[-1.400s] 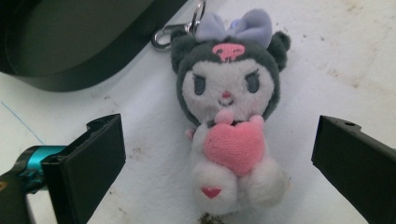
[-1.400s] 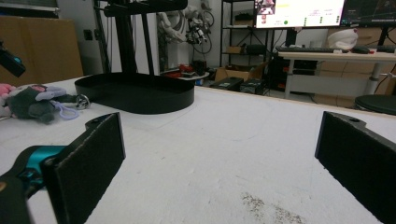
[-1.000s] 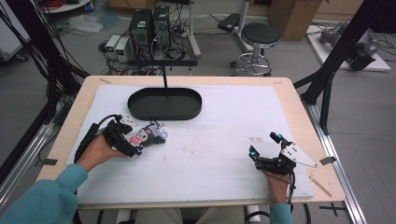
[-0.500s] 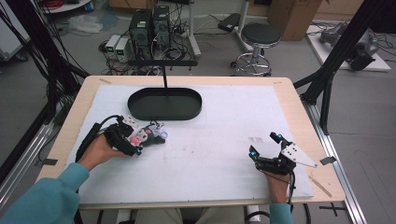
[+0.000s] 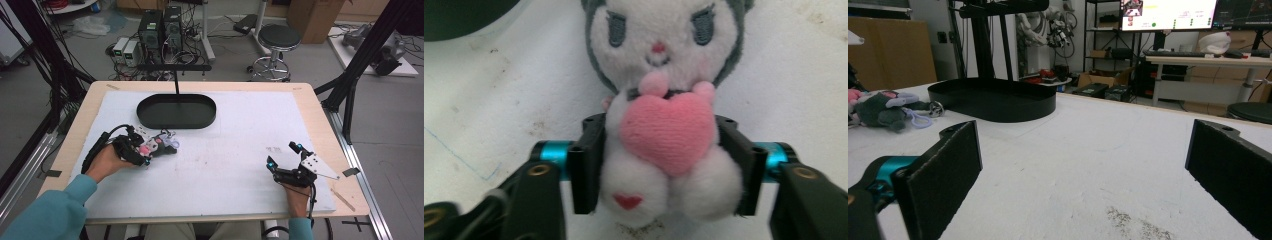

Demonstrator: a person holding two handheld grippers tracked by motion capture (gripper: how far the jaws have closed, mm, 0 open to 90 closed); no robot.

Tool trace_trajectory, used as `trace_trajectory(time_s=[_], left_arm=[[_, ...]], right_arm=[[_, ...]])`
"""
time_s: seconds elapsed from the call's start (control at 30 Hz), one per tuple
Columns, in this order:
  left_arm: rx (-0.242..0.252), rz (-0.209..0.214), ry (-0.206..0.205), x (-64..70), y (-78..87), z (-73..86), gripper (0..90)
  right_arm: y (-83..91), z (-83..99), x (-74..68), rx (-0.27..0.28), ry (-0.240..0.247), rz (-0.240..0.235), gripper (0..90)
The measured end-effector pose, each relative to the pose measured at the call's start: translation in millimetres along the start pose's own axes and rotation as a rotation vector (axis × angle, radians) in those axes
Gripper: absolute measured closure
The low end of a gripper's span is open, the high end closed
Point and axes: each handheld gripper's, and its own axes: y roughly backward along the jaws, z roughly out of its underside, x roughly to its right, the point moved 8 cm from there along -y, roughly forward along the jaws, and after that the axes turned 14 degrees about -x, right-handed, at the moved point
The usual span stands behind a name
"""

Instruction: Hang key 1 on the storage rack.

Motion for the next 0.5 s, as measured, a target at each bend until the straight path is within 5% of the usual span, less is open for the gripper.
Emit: trace_trajectory(time_s=[0.5], left_arm=[[0.012,-0.019,-0.010,1.4,6.9,0.2,54.0]], right_arm=[[0.0,-0.1,0.0,0.002,-0.001,-0.001,0.8]])
